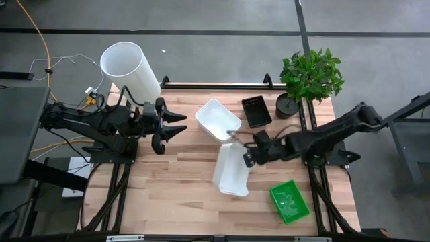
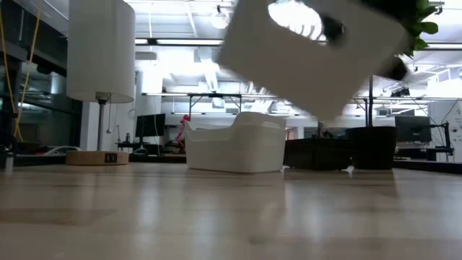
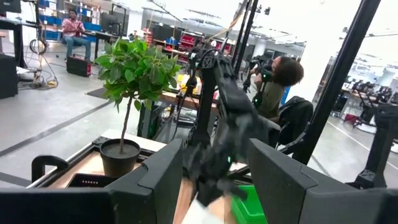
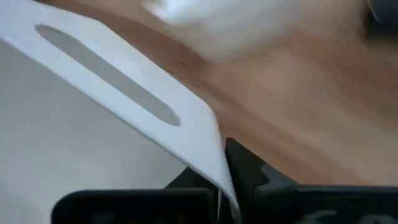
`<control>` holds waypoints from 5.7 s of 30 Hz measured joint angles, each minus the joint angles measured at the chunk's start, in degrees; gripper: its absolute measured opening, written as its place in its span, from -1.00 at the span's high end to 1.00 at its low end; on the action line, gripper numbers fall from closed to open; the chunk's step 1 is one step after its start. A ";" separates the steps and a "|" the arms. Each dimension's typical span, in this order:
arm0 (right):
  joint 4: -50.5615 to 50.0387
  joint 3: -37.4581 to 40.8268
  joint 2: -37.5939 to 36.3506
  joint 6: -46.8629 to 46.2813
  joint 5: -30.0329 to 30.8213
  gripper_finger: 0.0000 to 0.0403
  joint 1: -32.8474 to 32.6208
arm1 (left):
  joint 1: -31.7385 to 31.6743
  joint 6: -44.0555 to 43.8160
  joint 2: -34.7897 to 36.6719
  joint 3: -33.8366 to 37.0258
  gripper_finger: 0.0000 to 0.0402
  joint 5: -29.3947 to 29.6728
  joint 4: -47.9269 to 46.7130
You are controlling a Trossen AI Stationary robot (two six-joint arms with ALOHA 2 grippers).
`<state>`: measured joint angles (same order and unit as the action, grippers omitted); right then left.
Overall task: Stack baskets by color
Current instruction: Stack the bottom white bin on top of the top white bins
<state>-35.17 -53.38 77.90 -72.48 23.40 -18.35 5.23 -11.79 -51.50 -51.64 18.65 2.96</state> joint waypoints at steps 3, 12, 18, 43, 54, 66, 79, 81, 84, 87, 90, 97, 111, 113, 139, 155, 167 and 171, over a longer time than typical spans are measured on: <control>0.11 -4.99 -2.49 12.34 -3.22 0.99 3.14 | 0.00 0.01 0.76 0.00 0.15 0.00 -0.08; -17.13 -34.58 5.60 46.63 -2.19 1.00 16.22 | 0.04 -1.18 5.96 0.00 0.15 -2.85 1.65; -22.65 -52.52 16.62 68.40 -0.06 1.00 25.21 | 0.04 -1.53 8.97 -0.02 0.15 -3.02 2.02; -24.63 -65.05 36.74 96.10 -8.63 1.00 34.18 | 0.04 -1.55 8.97 -0.02 0.15 -2.82 3.36; -26.92 -64.85 37.32 93.50 -10.43 1.00 35.53 | 0.05 -1.54 8.97 -0.02 0.15 -2.82 3.35; -27.91 -64.83 37.32 94.57 -10.56 0.82 35.52 | 0.07 -1.55 8.97 -0.02 0.15 -2.82 3.33; -33.58 -68.89 37.30 93.45 -11.32 -0.02 35.46 | 0.07 -1.53 8.97 -0.02 0.15 -2.82 3.31; -36.65 -70.63 37.18 90.05 -14.73 -0.05 35.55 | 0.06 -1.53 8.97 -0.02 0.15 -2.83 3.30; -42.61 -71.40 36.91 84.12 -22.51 -0.06 36.33 | 0.07 -1.53 8.97 -0.02 0.15 -2.82 2.90; -45.47 -68.27 36.35 81.44 -25.42 -0.06 36.64 | 0.04 -1.53 8.97 -0.02 0.15 -2.82 2.61; -40.88 -60.48 34.48 78.62 -25.62 -0.06 36.65 | 0.05 -1.53 8.97 -0.02 0.15 -2.82 2.54; -20.79 -43.74 30.81 65.85 -20.28 -0.06 36.74 | 0.05 0.08 8.97 -0.02 0.15 -2.84 2.43; -13.24 -35.24 31.29 59.40 -14.41 0.19 36.26 | 0.05 1.49 8.97 -0.02 0.15 -2.66 2.87; -13.58 -35.25 31.29 58.87 -14.40 0.44 36.26 | 0.07 1.49 8.97 -0.02 0.15 -2.62 2.87; -24.51 -43.07 31.09 55.20 -22.31 0.78 35.74 | 0.07 1.35 8.97 -0.02 0.15 -3.10 2.87; -17.61 -40.34 31.09 53.53 -19.61 -0.13 36.14 | 0.07 -0.05 8.97 -0.02 0.15 -3.23 2.87; -17.01 -38.92 31.62 62.44 -10.14 -0.14 37.54 | 0.07 -0.05 8.97 -0.02 0.15 -3.04 2.85; -12.33 -34.24 31.61 62.33 -11.63 -0.12 37.90 | 0.05 -0.05 8.97 -0.02 0.15 -3.04 2.87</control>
<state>-47.50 -87.63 109.50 -10.15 11.77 19.55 5.29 -11.84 -42.52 -51.66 15.62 5.82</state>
